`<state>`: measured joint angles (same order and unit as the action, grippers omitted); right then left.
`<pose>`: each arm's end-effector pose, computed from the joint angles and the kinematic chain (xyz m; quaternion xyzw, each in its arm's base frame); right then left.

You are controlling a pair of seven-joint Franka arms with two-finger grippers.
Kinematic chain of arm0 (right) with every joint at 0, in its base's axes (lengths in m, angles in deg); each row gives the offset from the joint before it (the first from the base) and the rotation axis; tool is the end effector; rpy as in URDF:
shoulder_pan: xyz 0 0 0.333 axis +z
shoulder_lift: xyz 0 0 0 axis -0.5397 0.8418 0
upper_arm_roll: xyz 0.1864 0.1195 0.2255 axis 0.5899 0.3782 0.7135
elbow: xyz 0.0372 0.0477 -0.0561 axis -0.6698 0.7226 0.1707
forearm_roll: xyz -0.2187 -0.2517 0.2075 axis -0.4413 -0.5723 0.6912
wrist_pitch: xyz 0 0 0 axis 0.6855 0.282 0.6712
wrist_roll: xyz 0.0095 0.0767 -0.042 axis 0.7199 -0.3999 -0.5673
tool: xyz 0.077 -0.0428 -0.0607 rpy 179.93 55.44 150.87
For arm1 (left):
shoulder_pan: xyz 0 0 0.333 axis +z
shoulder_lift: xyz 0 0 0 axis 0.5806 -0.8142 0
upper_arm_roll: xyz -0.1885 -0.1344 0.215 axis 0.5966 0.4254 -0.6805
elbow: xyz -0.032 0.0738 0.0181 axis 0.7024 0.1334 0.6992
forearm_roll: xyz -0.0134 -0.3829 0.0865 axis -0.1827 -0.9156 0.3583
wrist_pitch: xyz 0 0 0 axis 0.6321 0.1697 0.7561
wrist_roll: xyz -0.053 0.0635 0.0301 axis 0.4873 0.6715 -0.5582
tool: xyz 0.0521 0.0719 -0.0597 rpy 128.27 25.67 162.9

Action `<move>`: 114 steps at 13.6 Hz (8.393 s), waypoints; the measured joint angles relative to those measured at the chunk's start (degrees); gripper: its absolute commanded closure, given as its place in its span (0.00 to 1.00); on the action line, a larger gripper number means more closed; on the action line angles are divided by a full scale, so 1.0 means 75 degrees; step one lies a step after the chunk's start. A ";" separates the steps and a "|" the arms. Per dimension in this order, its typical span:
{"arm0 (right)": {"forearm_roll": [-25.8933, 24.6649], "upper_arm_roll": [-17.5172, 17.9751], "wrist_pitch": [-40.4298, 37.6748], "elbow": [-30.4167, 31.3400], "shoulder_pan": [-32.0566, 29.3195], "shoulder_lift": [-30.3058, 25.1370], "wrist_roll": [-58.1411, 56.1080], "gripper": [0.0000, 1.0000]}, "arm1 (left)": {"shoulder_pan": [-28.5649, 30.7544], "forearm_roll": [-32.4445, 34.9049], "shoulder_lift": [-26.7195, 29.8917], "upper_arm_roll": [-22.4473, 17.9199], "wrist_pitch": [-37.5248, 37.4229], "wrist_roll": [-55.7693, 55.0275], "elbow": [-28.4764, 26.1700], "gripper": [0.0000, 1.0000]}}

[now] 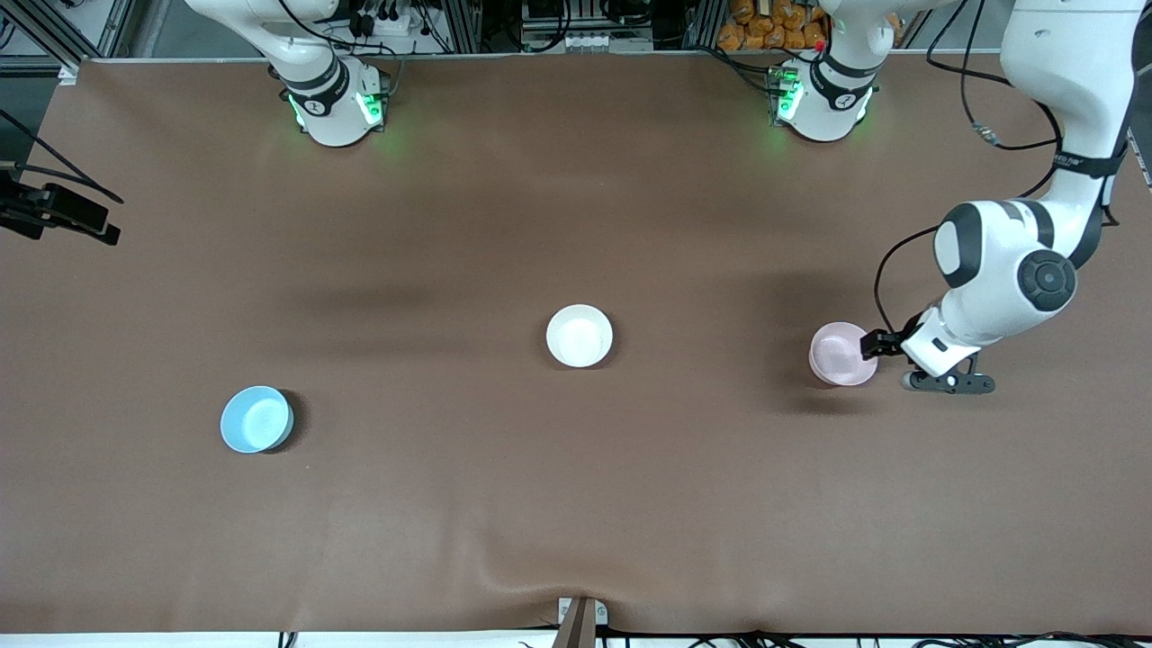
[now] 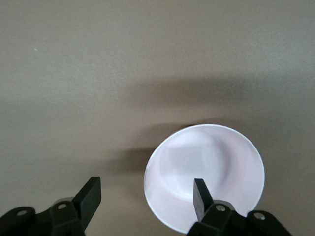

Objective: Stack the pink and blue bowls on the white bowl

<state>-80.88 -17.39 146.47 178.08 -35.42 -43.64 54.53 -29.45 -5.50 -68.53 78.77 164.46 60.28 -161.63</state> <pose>0.5471 -0.0555 0.6174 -0.9978 0.0521 0.0400 0.0106 0.5828 -0.0007 0.2422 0.9990 -0.0374 -0.0143 0.0197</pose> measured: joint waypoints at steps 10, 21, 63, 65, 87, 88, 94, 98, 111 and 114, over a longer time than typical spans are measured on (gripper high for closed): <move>0.1408 0.0029 0.0237 0.0047 -0.0061 0.2530 -0.0194 0.00 | 0.0001 0.0000 -0.0544 0.0009 0.0181 0.0000 0.0082 1.00; 0.0786 -0.0016 0.2304 -0.0667 -0.0761 0.4047 -0.0289 0.00 | -0.0812 -0.0001 0.0113 0.2022 -0.1108 -0.2712 0.1790 1.00; 0.1965 0.0653 0.3800 0.1200 0.0060 0.2942 -0.0002 1.00 | -0.1311 0.0264 0.1049 0.1807 -0.4688 -0.4015 0.4236 0.00; 0.2249 0.0695 0.3704 0.1250 0.0615 0.2743 0.0604 1.00 | -0.1058 0.0265 0.1613 0.1791 -0.5356 -0.3934 0.4283 0.00; 0.2384 0.0729 0.6770 0.1628 0.5334 0.3842 0.8330 1.00 | -0.1477 0.0266 0.2848 0.0013 -0.7041 -0.2722 0.4329 0.00; 0.2401 0.0729 0.6828 0.1629 0.5349 0.3884 0.8365 1.00 | -0.1444 0.0266 0.2848 0.0007 -0.7041 -0.2722 0.4306 0.00; 0.2414 0.0730 0.6974 0.1629 0.5520 0.4111 0.8506 0.80 | -0.1176 0.0201 0.2862 -0.0063 -0.7041 -0.2725 0.4301 0.00; 0.2417 0.0713 0.6968 0.1624 0.5527 0.4185 0.8538 0.00 | -0.1035 0.0130 0.2862 -0.0067 -0.6965 -0.2703 0.4270 0.00; 0.2399 0.0211 0.4181 0.1401 0.3840 0.2639 0.5346 0.00 | -0.0989 0.0131 0.2865 -0.0078 -0.6966 -0.2716 0.4081 0.00; 0.2396 0.0189 0.3269 0.1404 0.2785 0.2310 0.3314 0.00 | -0.0969 0.0134 0.2922 -0.0079 -0.6963 -0.2716 0.4028 0.00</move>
<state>-62.91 -15.97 170.99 188.61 -14.53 -26.31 79.38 -36.72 -4.49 -46.61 78.18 112.24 39.91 -131.42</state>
